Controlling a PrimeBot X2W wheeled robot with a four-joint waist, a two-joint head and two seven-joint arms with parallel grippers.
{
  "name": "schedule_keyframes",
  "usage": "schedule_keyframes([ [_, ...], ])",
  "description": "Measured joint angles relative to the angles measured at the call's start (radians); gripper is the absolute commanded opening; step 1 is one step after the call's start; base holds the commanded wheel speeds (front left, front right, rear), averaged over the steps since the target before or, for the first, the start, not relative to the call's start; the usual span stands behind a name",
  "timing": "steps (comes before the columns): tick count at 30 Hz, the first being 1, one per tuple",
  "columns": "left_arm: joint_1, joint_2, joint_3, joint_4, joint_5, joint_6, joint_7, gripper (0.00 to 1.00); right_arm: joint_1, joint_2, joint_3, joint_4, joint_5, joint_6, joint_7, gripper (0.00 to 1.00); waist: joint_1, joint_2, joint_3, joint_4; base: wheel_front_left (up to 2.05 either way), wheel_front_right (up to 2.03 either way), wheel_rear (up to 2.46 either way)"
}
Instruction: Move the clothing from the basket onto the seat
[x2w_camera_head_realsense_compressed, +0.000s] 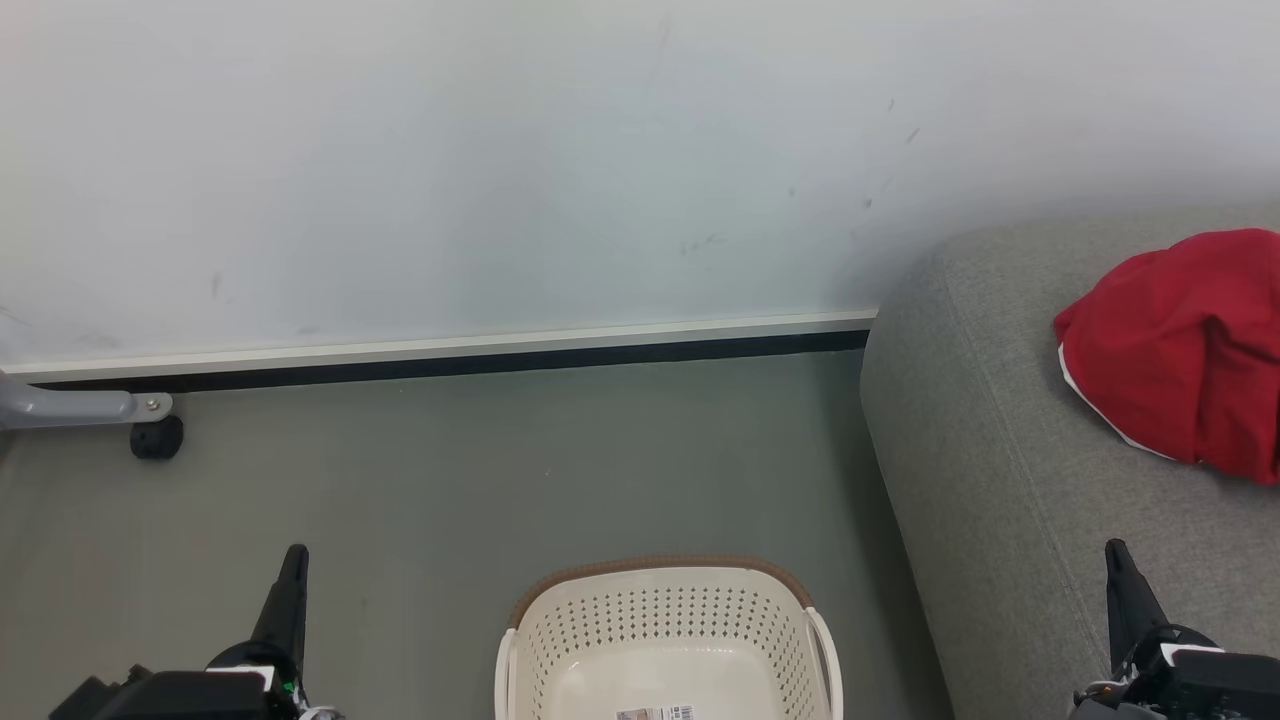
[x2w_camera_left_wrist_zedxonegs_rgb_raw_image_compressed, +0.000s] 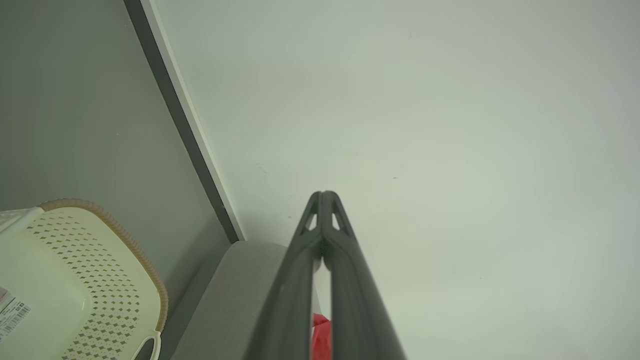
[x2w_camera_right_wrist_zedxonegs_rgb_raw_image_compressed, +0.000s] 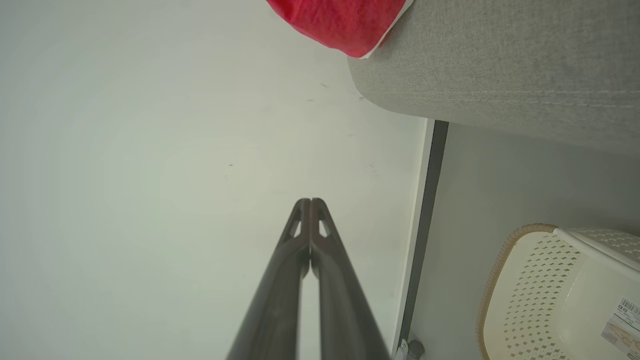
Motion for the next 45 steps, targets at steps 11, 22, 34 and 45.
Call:
schedule_keyframes([
  [11, 0.0, 0.0, 0.0, 0.0, 0.0, 0.0, 0.0, 0.0, 0.0, 0.0, 0.0, 0.0, 0.0, 0.0, 0.0, 0.0, 0.0, 0.0, 0.0, 0.0, 0.0, 0.0, 0.0],
  [22, 0.0, 0.0, 0.0, 0.0, 0.0, 0.0, 0.0, 0.0, 0.0, 0.0, 0.0, 0.0, 0.0, 0.0, 0.0, 0.0, 0.0, 0.0, 0.0, 0.0, 0.0, 0.0, 0.0],
  [34, 0.0, 0.0, 0.0, 0.001, 0.0, 0.0, 0.0, 0.0, 0.0, 0.0, 0.0, 0.0, 0.0, 0.0, 0.0, 0.0, 0.0, 0.0, 0.0, 0.0, 0.0, 0.0, 0.0],
  [45, 0.0, 0.0, 0.0, 0.001, 0.0, 0.0, 0.0, 0.0, 0.0, 0.0, 0.0, 0.0, 0.0, 0.0, 0.0, 0.0, 0.0, 0.0, 0.0, 0.0, 0.0, 0.0, 0.0],
])
